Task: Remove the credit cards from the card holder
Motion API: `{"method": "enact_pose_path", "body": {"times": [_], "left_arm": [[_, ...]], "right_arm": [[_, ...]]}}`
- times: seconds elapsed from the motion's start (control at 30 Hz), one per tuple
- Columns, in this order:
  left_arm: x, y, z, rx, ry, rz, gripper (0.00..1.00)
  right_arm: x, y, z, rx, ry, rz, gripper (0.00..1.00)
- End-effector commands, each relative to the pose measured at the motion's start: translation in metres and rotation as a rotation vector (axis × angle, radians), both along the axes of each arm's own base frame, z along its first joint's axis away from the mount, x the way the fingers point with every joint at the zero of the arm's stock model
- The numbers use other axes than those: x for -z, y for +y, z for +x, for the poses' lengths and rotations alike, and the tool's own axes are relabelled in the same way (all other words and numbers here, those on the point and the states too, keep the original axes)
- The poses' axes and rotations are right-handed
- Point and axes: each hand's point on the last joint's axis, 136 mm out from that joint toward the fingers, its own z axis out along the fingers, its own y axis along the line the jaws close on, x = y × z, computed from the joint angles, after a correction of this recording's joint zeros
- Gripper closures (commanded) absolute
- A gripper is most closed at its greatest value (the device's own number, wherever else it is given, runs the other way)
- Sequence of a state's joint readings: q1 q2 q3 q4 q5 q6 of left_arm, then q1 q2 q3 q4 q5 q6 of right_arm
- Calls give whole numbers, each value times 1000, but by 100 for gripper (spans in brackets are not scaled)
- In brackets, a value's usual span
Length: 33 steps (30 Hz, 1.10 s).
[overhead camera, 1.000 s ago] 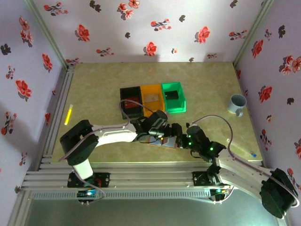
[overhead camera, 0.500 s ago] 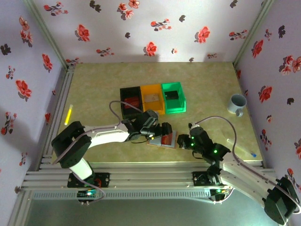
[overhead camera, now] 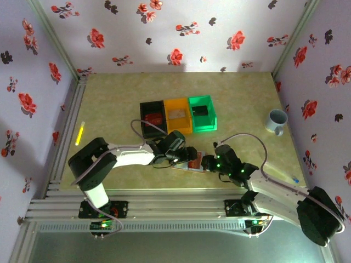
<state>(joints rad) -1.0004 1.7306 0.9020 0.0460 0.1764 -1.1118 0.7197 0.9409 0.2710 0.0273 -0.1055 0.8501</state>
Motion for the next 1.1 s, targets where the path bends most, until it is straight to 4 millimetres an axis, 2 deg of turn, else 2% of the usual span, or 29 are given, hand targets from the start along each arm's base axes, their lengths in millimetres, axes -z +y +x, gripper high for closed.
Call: {"method": "enact_pose_path", "body": {"times": [0.0,0.23,0.43,0.6,0.73,1.07], "left_arm": [[6,-2,5,17,-21,-1,33],[4,-10,8,34,-36,-25,42],[4,-7,7,34,-41,-25,43],[-12,-2,12,15,-79,-35,43],[-20,-5,15,18,-94,-51,43],[-11,-14,16,54,-91,-35,47]], "right_arm": [[-11,7,10,14,-34,50,96],[-6,10,13,4,-40,49,99],[6,2,10,25,-22,31,100],[8,-3,10,44,-31,25,100],[13,-5,9,46,-20,15,100],[26,-11,8,69,-5,0,100]]}}
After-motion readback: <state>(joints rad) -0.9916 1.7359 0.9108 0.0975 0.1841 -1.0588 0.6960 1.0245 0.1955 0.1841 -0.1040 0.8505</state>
